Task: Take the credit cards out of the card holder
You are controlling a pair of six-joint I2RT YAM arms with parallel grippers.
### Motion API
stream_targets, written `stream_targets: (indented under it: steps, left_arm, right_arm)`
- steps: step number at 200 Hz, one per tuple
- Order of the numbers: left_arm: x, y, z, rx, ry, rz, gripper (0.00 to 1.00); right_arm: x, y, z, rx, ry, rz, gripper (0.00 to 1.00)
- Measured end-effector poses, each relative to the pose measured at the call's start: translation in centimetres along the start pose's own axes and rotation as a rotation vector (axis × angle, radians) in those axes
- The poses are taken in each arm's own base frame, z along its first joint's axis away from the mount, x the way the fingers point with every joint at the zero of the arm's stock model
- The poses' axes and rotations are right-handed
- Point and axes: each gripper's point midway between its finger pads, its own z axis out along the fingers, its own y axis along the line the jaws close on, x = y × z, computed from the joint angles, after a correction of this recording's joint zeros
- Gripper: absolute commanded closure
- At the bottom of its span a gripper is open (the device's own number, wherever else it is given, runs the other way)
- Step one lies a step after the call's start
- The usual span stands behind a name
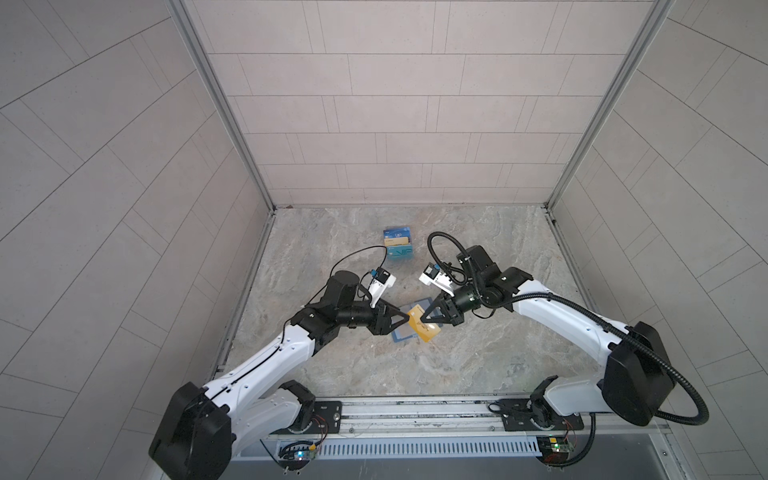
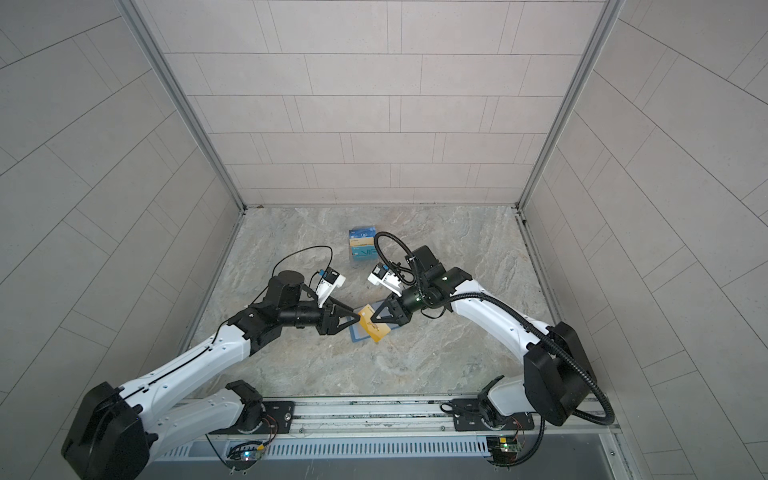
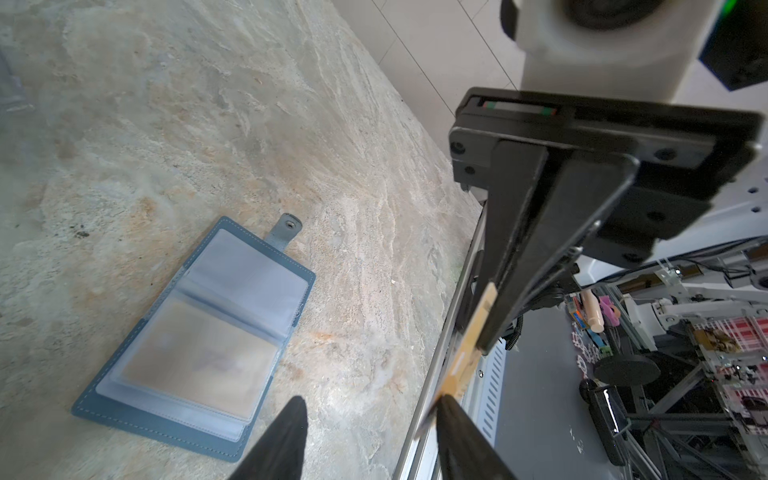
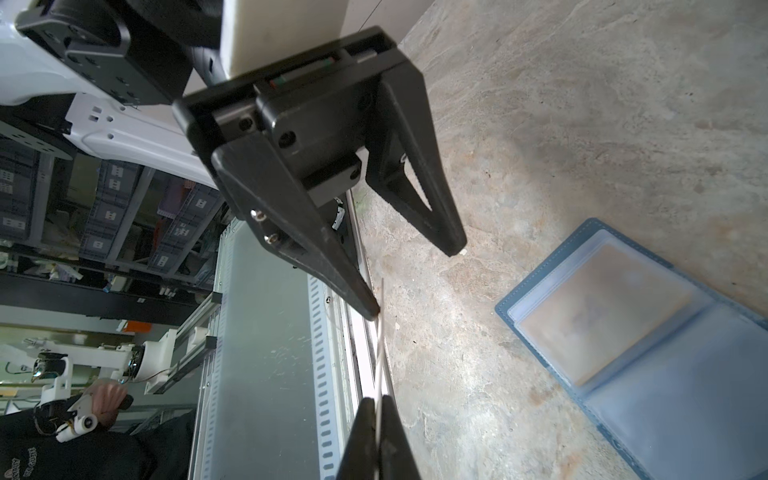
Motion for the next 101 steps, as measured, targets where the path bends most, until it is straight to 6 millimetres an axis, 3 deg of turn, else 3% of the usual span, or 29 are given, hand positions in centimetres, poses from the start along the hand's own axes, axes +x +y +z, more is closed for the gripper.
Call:
stream_targets:
  steps: [44, 101]
  left_arm:
    - [-0.4, -2.4, -0.4, 0.116, 0.003, 0.011, 0.62]
    - [-0.4, -3.7, -0.6, 0.189, 0.013, -0.007, 0.79]
  right_arm:
    - [0.4, 0.8, 0.2, -0.041, 0.02, -0.019, 1.0]
    - [-1.0, 1.5, 0.0, -0.061, 0.006, -0.063, 1.0]
